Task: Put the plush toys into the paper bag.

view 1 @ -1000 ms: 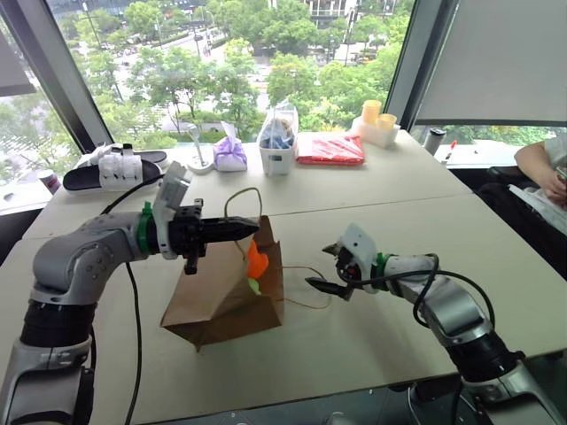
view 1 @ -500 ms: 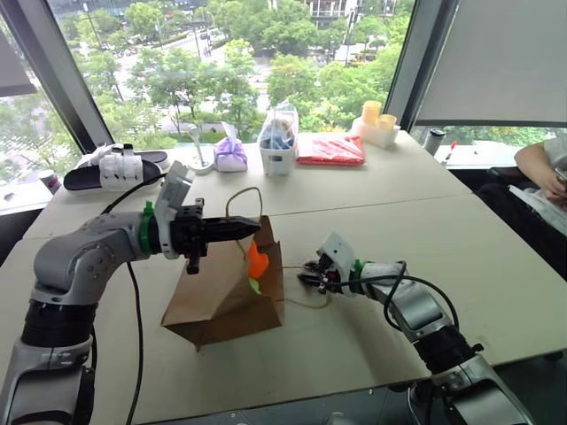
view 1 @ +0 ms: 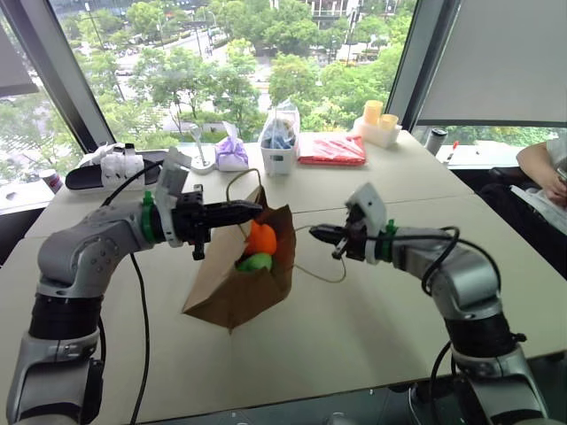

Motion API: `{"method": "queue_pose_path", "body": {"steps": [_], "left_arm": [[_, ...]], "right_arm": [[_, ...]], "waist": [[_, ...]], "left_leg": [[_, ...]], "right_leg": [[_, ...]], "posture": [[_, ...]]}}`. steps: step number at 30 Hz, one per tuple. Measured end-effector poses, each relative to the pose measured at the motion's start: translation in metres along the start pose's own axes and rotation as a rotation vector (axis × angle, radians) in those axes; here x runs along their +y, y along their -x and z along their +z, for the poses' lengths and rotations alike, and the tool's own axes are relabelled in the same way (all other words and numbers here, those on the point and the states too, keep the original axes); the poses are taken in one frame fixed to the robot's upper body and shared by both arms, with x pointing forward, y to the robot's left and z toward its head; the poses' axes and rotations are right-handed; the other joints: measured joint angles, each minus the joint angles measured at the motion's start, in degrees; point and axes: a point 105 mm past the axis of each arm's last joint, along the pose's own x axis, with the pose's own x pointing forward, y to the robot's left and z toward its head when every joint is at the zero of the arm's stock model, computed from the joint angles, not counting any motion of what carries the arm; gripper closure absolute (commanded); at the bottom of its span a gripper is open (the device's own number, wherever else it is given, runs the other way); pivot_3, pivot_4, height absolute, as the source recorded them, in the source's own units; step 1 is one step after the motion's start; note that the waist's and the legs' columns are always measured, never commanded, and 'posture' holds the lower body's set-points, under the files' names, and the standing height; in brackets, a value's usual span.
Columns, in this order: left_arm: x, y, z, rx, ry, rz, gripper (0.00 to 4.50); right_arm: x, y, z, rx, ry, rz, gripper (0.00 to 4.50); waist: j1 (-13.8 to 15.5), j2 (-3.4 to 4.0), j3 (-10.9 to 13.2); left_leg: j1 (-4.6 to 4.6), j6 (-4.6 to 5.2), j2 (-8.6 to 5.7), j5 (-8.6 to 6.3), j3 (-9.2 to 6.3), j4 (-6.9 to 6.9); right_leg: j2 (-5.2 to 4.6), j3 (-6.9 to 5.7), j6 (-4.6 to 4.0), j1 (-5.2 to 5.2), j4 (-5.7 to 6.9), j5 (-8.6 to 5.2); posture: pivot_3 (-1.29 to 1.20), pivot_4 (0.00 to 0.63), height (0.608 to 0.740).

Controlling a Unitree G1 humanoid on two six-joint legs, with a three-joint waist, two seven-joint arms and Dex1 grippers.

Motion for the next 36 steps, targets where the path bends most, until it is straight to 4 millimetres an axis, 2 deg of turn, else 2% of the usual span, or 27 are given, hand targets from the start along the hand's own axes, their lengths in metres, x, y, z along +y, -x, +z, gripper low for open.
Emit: {"method": "queue_pose_path", "body": {"steps": [3,6,11,15,18,19,22,26,27,29,32,36], "left_arm": [[0.016,-0.007,-0.001,-0.029,0.002,0.029,4.50],[0.019,-0.016,-0.005,-0.044,0.008,0.020,4.50],[0.029,-0.019,-0.020,-0.026,0.027,0.051,4.50],[0.037,-0.017,-0.036,0.019,0.059,0.089,4.50],[0.037,-0.017,-0.043,0.059,0.090,0.092,3.74],[0.037,-0.017,-0.045,0.066,0.106,0.092,3.26],[0.037,-0.015,-0.047,0.086,0.135,0.098,1.89],[0.031,-0.007,-0.043,0.117,0.129,0.091,0.16],[0.029,-0.003,-0.042,0.126,0.118,0.095,0.00],[0.026,0.006,-0.037,0.139,0.108,0.104,0.00],[0.020,0.011,-0.026,0.140,0.087,0.100,0.00],[0.019,0.027,-0.022,0.171,0.060,0.148,0.00]], "right_arm": [[0.006,0.002,0.020,-0.032,-0.017,0.039,4.48],[0.010,-0.002,0.025,-0.048,-0.061,0.060,4.48],[0.000,-0.008,0.014,-0.016,-0.097,0.018,4.48],[-0.008,-0.012,-0.010,0.044,-0.114,-0.018,4.48],[-0.012,-0.010,-0.015,0.059,-0.109,-0.037,4.50],[-0.014,-0.008,-0.014,0.058,-0.102,-0.043,4.50],[-0.015,-0.006,-0.013,0.052,-0.102,-0.045,3.64],[-0.016,0.002,-0.003,0.012,-0.078,-0.047,1.75],[-0.018,0.005,0.000,0.008,-0.065,-0.055,1.28],[-0.019,0.008,0.005,-0.004,-0.057,-0.059,0.13],[-0.018,0.009,0.012,-0.020,-0.045,-0.045,0.06],[-0.028,0.023,0.041,-0.078,0.025,-0.089,0.06]], "waist": [[0.2,-0.01,0.0],[0.5,-0.01,0.0],[0.7,-0.01,0.0],[0.8,-0.02,0.0],[0.8,-0.02,0.0],[0.8,-0.02,0.0],[0.7,-0.01,0.0],[0.6,-0.01,0.0],[0.6,-0.01,0.0],[0.7,-0.01,0.0],[0.7,0.00,0.0],[0.8,-0.01,0.0]], "left_leg": [[0.00,0.00,-0.01,0.00,0.09,0.00],[0.00,0.01,0.00,-0.01,0.09,-0.02],[-0.01,0.02,-0.01,-0.01,0.17,-0.01],[-0.02,0.02,-0.01,-0.01,0.20,0.00],[-0.03,0.02,-0.01,-0.01,0.19,0.00],[-0.03,0.02,-0.01,-0.01,0.18,0.00],[-0.03,0.02,-0.01,-0.01,0.17,0.00],[-0.03,0.03,0.00,-0.02,0.16,-0.04],[-0.02,0.03,0.01,-0.02,0.15,-0.04],[-0.03,0.03,0.01,-0.02,0.15,-0.04],[-0.04,0.03,0.01,-0.02,0.16,-0.02],[-0.03,0.04,0.01,-0.03,0.17,-0.03]], "right_leg": [[0.00,-0.04,0.00,0.04,-0.02,0.00],[-0.01,-0.02,0.00,0.00,-0.02,0.00],[-0.02,-0.01,0.00,-0.01,-0.02,0.00],[-0.02,-0.01,0.00,-0.02,-0.02,0.00],[-0.02,-0.01,0.00,-0.02,-0.02,0.00],[-0.02,-0.02,0.00,-0.02,-0.01,0.00],[-0.02,-0.02,0.00,-0.02,-0.01,0.00],[-0.02,0.00,0.00,-0.07,-0.01,0.00],[-0.02,0.00,0.00,-0.07,0.00,0.00],[-0.02,-0.01,0.00,-0.07,0.00,0.00],[-0.02,0.00,0.00,-0.06,-0.01,0.00],[-0.02,-0.02,0.00,-0.05,-0.01,0.00]], "posture": [[0.00,0.150,0.740],[0.00,0.150,0.740],[0.00,0.150,0.740],[0.00,0.150,0.740],[0.00,0.150,0.740],[0.00,0.150,0.740],[0.00,0.150,0.740],[0.00,0.150,0.740],[0.00,0.150,0.740],[0.00,0.150,0.740],[0.00,0.150,0.740],[0.00,0.150,0.740]]}}
